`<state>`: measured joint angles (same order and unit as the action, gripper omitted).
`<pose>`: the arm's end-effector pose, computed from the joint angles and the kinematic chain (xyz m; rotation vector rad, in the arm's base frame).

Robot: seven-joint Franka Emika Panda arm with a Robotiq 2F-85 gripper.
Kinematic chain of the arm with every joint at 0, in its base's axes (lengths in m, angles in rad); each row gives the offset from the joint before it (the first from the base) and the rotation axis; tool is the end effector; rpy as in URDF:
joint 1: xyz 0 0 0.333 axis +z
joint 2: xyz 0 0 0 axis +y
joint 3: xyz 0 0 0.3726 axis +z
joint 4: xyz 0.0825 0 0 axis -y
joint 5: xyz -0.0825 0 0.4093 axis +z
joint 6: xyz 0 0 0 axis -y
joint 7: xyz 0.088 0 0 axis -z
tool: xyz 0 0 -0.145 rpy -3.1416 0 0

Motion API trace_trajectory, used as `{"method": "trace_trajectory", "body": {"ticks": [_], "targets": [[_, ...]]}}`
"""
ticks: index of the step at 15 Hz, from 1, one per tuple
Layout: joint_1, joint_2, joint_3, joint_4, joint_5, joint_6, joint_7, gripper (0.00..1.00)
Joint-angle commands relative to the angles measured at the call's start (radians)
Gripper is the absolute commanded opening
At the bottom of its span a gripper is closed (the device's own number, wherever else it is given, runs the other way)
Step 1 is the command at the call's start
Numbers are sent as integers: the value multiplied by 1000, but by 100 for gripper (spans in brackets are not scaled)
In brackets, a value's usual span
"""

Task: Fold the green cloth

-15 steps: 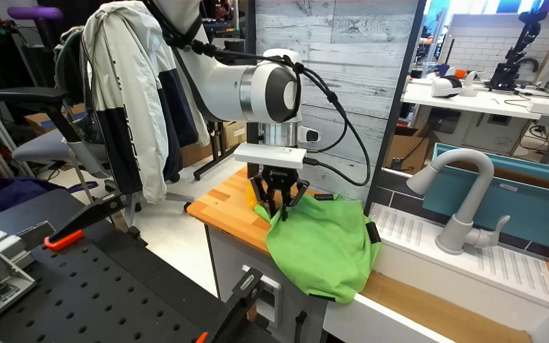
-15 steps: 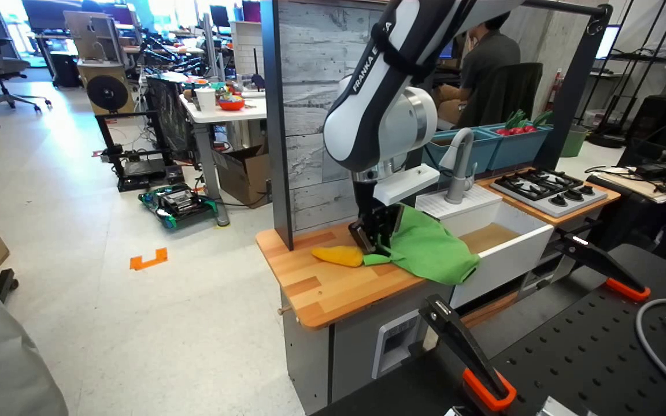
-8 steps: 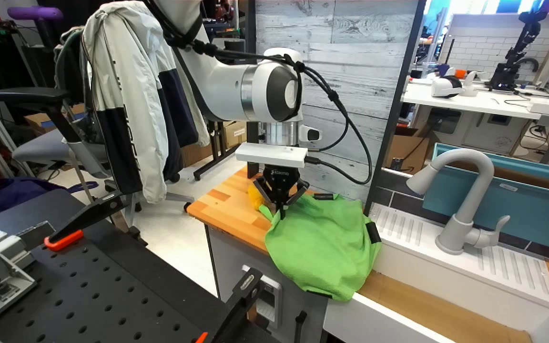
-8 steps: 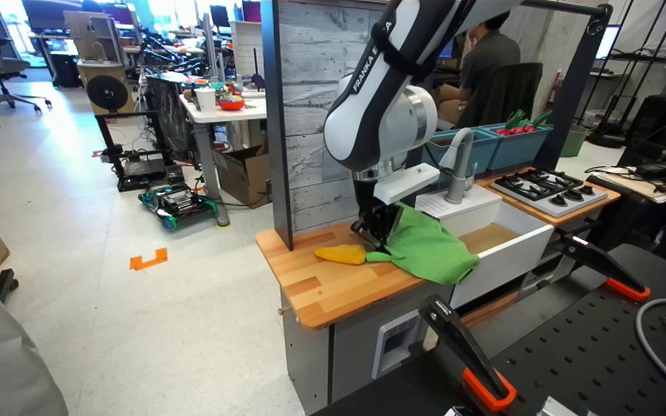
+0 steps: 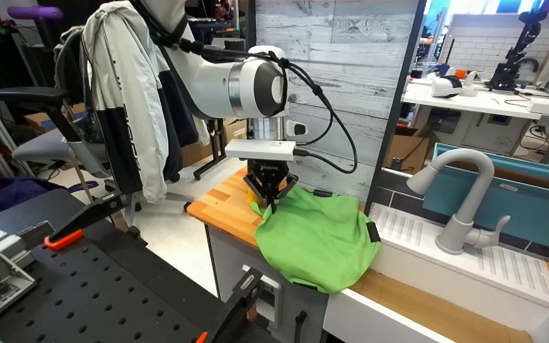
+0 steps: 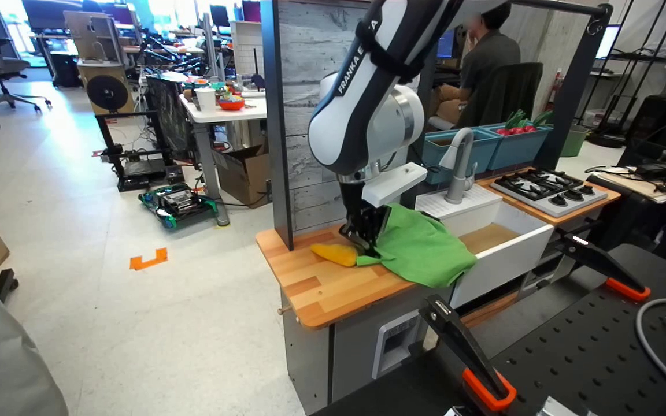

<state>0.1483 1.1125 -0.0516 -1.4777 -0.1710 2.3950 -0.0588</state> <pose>0.7114 0.0665 -0.0396 2.9348 0.4689 -0.2870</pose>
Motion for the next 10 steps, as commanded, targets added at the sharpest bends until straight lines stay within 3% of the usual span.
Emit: {"method": "trace_trajectory", "body": {"ticks": [1, 6, 10], "targets": [[42, -37, 2, -20, -35, -3, 21, 1], [73, -81, 17, -43, -33, 5, 10, 1], [55, -135, 38, -76, -20, 17, -12, 1]]}}
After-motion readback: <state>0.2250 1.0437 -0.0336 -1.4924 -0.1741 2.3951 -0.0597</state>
